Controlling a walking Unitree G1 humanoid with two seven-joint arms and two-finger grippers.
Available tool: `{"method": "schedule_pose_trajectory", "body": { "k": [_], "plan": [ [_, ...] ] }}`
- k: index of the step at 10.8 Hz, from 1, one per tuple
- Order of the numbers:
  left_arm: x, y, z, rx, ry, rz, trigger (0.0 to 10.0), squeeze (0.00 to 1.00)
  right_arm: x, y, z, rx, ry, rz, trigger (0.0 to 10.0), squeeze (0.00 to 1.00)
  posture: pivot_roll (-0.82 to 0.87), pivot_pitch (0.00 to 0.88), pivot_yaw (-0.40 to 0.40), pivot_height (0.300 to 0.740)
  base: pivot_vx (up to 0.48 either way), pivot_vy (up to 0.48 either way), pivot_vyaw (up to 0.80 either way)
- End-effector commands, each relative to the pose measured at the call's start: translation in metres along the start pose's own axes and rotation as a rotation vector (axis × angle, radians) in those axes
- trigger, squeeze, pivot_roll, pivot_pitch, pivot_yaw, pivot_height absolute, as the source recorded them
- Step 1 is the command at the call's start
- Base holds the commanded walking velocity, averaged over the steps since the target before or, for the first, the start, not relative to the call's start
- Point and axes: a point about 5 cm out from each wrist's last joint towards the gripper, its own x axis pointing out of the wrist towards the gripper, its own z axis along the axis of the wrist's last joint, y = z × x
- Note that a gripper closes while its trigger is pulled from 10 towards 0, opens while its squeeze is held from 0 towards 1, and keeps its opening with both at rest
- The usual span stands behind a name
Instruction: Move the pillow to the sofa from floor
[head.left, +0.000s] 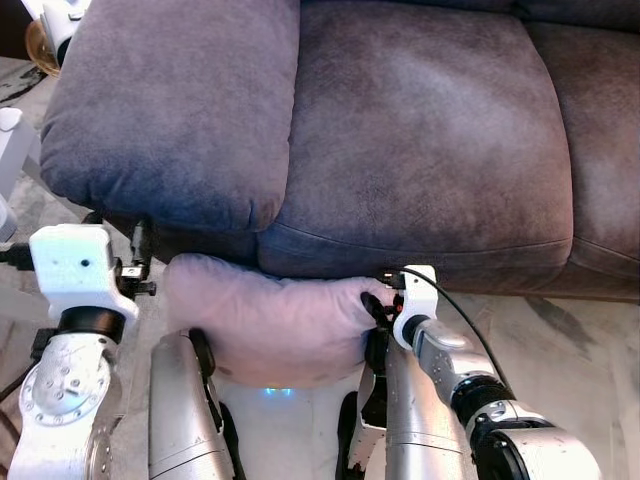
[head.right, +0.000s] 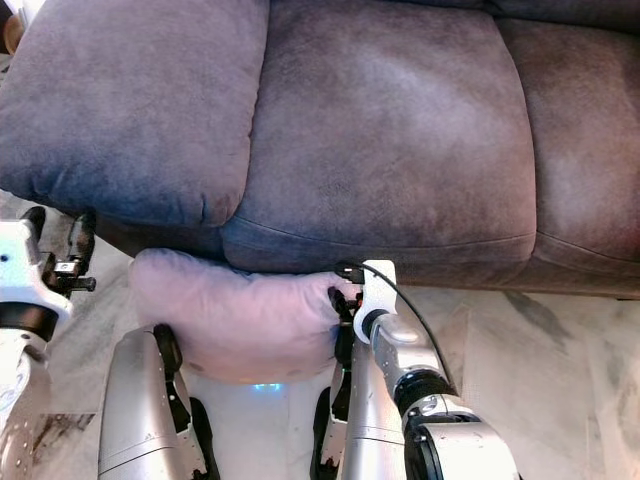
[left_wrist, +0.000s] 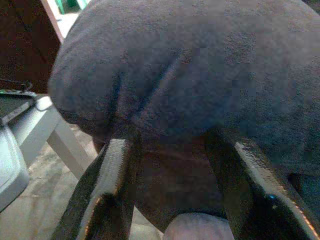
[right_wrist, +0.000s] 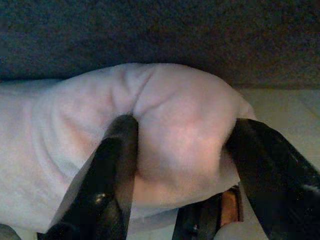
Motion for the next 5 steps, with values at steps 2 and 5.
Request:
{"method": "schedule_pose_trajectory", "body": {
  "k": [2, 5],
  "plan": [
    [-0.0047, -0.0030, 0.0018, -0.006, 0.009, -0.020, 10.0, 0.00, -0.0023, -0.0026, -0.0175, 0.007, 0.058, -0.011, 0.0, 0.00, 0.16, 0.395, -0.147, 0.498, 0.000, 0.000, 0.00],
    [-0.0041, -0.0068, 0.0009, -0.019, 0.026, -0.032, 10.0, 0.00, -0.0033, -0.0046, -0.0215, -0.001, 0.067, -0.021, 0.0, 0.00, 0.15, 0.388, -0.156, 0.498, 0.000, 0.000, 0.00]
  ]
}}
